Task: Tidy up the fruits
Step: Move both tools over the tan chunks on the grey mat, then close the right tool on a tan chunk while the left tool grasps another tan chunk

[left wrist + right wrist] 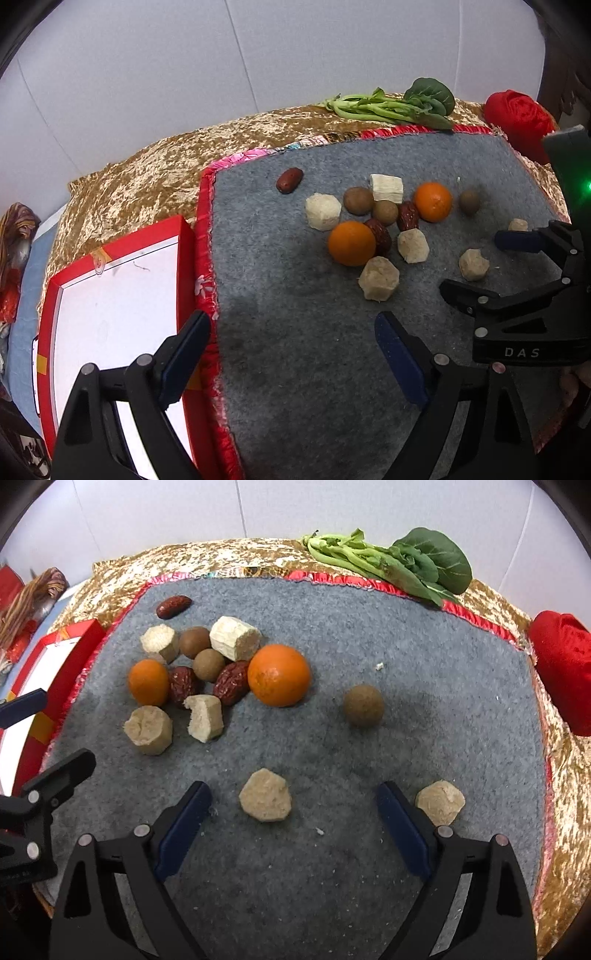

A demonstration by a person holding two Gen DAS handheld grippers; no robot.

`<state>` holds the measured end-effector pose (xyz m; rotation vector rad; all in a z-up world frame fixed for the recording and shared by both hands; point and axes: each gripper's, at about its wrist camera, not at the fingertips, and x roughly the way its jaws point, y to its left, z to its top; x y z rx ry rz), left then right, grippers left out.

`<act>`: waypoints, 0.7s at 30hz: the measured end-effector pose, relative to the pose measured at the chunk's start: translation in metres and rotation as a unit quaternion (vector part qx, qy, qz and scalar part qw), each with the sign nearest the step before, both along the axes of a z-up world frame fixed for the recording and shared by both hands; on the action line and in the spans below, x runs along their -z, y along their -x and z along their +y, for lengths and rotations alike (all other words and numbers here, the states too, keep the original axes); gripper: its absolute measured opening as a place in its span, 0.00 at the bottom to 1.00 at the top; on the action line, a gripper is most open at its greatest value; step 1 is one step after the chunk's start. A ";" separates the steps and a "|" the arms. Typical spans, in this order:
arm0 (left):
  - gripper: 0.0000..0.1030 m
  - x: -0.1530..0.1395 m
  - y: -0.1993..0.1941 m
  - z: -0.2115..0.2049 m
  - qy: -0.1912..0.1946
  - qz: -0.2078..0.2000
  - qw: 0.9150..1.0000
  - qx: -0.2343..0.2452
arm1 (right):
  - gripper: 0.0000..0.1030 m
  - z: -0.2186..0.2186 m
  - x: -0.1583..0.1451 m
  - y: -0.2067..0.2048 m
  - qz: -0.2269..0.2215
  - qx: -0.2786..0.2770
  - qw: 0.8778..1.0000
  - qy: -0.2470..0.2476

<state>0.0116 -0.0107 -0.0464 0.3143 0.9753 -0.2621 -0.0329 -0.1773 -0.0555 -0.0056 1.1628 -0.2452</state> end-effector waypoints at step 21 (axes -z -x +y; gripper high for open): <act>0.70 0.012 -0.011 -0.017 0.005 0.025 1.000 0.015 | 0.55 -0.007 -0.004 0.005 -0.024 0.008 0.999 -0.021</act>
